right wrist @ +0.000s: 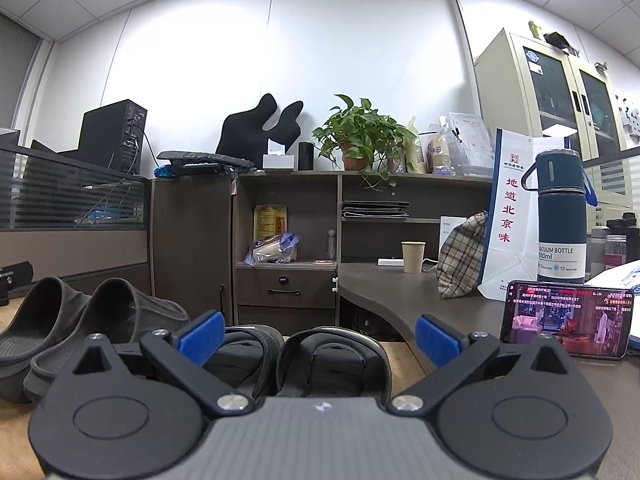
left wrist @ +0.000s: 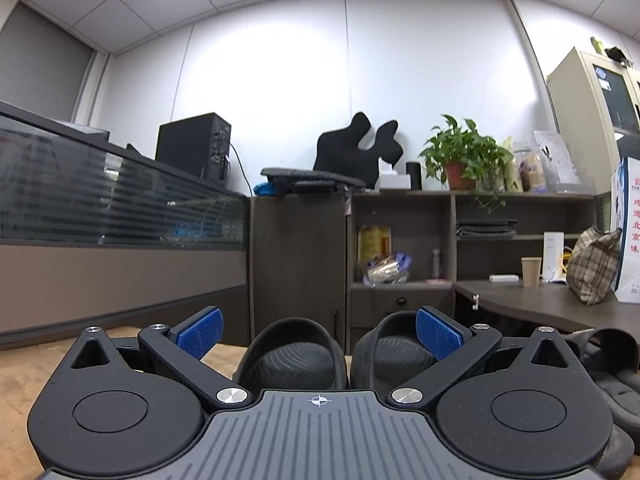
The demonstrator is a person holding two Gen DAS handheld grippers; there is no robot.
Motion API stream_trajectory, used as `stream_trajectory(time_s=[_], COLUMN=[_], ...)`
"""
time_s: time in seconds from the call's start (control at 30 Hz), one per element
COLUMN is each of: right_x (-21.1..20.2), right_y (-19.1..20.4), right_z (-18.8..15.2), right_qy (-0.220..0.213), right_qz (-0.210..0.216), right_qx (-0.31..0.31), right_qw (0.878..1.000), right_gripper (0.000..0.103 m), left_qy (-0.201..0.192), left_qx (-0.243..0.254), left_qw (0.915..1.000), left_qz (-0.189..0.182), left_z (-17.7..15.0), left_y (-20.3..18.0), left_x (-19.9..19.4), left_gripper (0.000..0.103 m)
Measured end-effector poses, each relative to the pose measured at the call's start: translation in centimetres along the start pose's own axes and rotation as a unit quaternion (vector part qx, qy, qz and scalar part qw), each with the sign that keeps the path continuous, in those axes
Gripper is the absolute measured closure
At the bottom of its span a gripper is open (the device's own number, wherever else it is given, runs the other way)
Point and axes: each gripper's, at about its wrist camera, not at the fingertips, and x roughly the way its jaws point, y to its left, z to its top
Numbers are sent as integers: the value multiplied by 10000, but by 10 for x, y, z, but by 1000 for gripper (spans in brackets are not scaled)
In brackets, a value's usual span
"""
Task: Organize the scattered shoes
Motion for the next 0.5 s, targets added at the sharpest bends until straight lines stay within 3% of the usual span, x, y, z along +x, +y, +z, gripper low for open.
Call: stream_trajectory(time_s=[0.5], right_x=[2], right_y=[1], right_z=[2], right_qy=[27], right_qz=[-1], right_qx=[-5], right_qw=[10000], right_gripper=[0], left_qy=[101], left_qx=[19], left_qw=[9999], left_qz=[-1], left_z=[0], left_y=[3], left_x=[4], left_gripper=[0])
